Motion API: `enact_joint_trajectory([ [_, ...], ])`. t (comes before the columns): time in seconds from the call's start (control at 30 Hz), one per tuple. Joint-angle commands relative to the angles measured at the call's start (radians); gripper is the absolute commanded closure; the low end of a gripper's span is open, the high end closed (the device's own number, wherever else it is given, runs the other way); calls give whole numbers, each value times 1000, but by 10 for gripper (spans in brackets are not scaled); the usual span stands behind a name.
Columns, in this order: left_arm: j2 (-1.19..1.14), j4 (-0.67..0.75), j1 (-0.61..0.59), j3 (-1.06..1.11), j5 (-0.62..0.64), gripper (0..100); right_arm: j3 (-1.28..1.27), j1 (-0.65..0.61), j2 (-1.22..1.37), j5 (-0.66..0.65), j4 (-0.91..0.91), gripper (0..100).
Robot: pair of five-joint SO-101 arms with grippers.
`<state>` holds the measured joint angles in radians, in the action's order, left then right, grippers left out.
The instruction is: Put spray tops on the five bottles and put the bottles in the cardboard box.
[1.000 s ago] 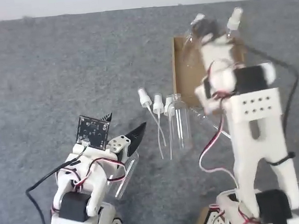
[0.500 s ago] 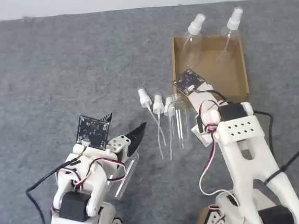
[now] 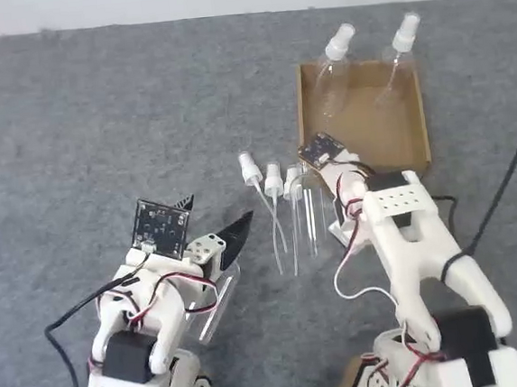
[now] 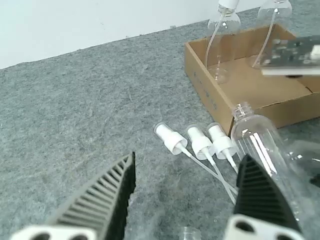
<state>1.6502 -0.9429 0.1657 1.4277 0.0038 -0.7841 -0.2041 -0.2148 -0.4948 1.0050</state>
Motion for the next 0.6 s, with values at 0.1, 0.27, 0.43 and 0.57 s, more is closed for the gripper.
enact_joint_trajectory([
  [0.1, 17, 12, -2, -8, -5, 699, -61, 139, -30, -11, -2, 841],
  [0.27, 17, 12, -2, -8, -5, 699, -69, 277, -93, -44, 41, 985],
  [0.43, 9, 6, -3, -35, -6, 754, -68, 484, -166, -192, 113, 982],
  [0.57, 6, -64, -34, -120, -6, 761, -63, 693, -216, -302, 111, 982],
])
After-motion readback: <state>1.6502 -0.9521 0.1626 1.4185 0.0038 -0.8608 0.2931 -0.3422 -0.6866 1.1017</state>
